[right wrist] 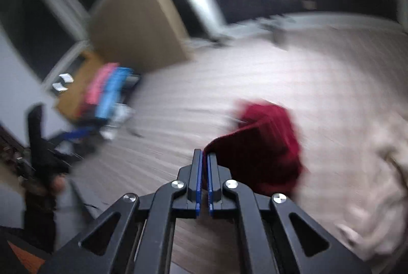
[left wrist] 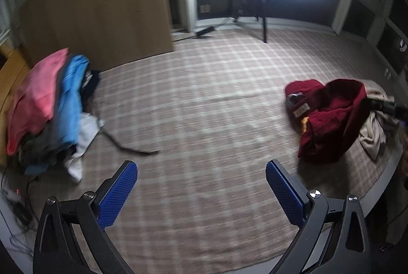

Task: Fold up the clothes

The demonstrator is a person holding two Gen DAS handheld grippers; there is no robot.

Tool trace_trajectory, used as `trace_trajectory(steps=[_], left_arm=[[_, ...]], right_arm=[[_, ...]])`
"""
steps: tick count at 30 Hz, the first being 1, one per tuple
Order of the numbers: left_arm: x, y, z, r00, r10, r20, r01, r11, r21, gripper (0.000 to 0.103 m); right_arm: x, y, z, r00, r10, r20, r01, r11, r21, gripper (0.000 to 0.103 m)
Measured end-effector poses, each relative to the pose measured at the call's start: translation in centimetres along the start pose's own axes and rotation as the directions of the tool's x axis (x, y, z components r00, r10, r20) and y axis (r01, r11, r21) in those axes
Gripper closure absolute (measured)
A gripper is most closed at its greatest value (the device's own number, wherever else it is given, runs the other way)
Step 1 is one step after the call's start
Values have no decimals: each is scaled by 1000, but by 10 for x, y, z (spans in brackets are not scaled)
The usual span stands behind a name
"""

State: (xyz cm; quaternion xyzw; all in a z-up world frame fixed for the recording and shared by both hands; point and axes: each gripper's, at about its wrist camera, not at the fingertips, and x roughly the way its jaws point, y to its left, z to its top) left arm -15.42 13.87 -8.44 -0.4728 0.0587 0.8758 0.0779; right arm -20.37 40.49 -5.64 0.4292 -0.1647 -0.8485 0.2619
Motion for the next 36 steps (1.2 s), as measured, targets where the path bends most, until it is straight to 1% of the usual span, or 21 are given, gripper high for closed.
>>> trace_trajectory(steps=[2, 5, 6, 7, 9, 11, 13, 15, 16, 18, 19, 21, 24, 28, 29, 30, 31, 32, 33, 34, 36], left_arm=[[-8, 18, -9, 1000, 17, 11, -17, 999, -33, 2], [-10, 35, -21, 999, 41, -8, -41, 997, -65, 2], [-10, 40, -25, 999, 46, -18, -48, 996, -73, 2], [-8, 41, -27, 999, 46, -23, -47, 996, -70, 2], [-3, 40, -30, 999, 41, -31, -43, 997, -57, 2], [7, 38, -32, 999, 32, -44, -34, 999, -42, 2], [21, 33, -30, 998, 20, -64, -21, 1000, -16, 2], [42, 27, -29, 996, 29, -89, -26, 999, 34, 2], [56, 24, -28, 993, 39, -109, -33, 998, 56, 2], [85, 19, -27, 986, 58, -159, -45, 996, 83, 2], [98, 18, -26, 981, 57, -185, -43, 996, 75, 2], [121, 17, -24, 973, 43, -227, -32, 998, 54, 2], [140, 10, -23, 967, 23, -254, -14, 999, 39, 5], [148, 1, -25, 963, 10, -269, 3, 999, 50, 23], [147, 0, -25, 966, -1, -260, 13, 999, 44, 33], [146, 0, -25, 968, -18, -249, 27, 999, 35, 42], [144, 1, -24, 969, -48, -241, 53, 998, 16, 66], [143, 3, -23, 969, -81, -235, 82, 997, -5, 81], [141, 5, -22, 970, -91, -224, 89, 996, -19, 84], [139, 7, -21, 972, -96, -213, 92, 995, -32, 95], [128, 14, -17, 976, -123, -181, 113, 991, -68, 98]], right_arm=[[18, 47, 20, 995, 96, 5, -95, 993, -73, 99], [55, 117, 27, 971, 193, -140, -218, 956, -195, 97], [58, 123, 28, 969, 187, -162, -220, 952, -215, 92], [48, 107, 26, 980, 143, -140, -171, 962, -214, 86], [27, 74, 23, 994, 52, -96, -71, 976, -208, 51], [7, 42, 20, 998, -40, -53, 28, 980, -198, 38], [-13, 10, 17, 991, -132, -11, 128, 975, -183, 38], [-28, -25, 13, 970, -241, 17, 240, 954, -179, 38], [-23, -42, 12, 952, -305, 2, 299, 934, -196, 38], [-13, -68, 12, 927, -373, -46, 355, 910, -215, 38], [-7, -79, 14, 919, -388, -68, 365, 905, -220, 38], [8, -98, 22, 925, -364, -111, 336, 917, -215, 38], [35, -107, 35, 937, -308, -167, 273, 940, -203, 38], [92, -108, 44, 935, -269, -231, 216, 949, -232, 38], [102, -107, 45, 940, -238, -246, 182, 956, -229, 39], [112, -106, 46, 944, -198, -264, 141, 965, -220, 51], [120, -106, 44, 943, -162, -292, 102, 972, -210, 65], [125, -105, 42, 938, -144, -315, 82, 976, -202, 90], [126, -104, 40, 936, -126, -329, 65, 979, -192, 92], [125, -102, 38, 937, -106, -332, 44, 981, -189, 92], [105, -94, 38, 953, -90, -290, 30, 978, -205, 94]])
